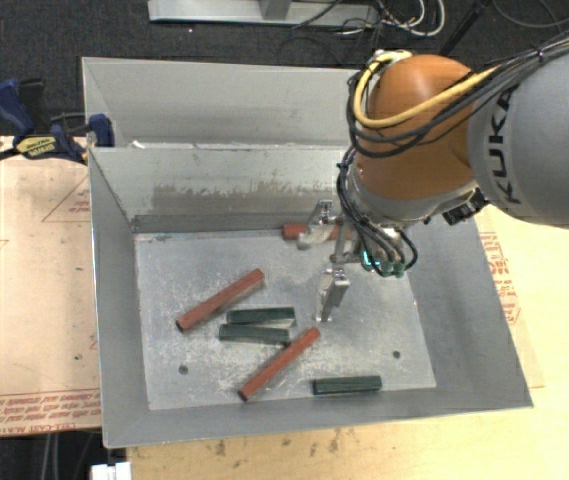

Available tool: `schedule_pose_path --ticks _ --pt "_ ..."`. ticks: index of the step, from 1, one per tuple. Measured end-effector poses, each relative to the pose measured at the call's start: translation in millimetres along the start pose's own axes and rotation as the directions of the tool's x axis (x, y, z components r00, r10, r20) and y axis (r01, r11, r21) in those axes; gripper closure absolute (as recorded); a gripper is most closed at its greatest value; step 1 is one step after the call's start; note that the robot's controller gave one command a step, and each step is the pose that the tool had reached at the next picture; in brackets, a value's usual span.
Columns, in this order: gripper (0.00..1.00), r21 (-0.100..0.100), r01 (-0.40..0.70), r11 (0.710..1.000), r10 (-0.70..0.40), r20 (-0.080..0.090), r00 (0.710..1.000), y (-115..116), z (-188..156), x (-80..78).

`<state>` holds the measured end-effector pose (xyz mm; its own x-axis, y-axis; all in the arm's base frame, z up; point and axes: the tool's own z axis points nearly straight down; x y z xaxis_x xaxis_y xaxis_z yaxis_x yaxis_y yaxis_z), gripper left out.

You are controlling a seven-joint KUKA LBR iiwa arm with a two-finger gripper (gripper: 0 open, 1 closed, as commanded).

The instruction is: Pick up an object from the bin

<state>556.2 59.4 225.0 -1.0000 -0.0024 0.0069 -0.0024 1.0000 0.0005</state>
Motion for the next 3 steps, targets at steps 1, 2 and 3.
schedule_pose_path --ticks 1,2,3 --pt "0.00 -0.001 -0.001 1.000 0.001 0.008 1.000 0 -4 -1.5" --pt "0.00 -0.001 0.020 1.000 -0.020 0.014 1.000 -3 47 4.1" --pt "0.00 0.001 0.176 0.984 -0.176 0.010 0.984 5 108 12.2"
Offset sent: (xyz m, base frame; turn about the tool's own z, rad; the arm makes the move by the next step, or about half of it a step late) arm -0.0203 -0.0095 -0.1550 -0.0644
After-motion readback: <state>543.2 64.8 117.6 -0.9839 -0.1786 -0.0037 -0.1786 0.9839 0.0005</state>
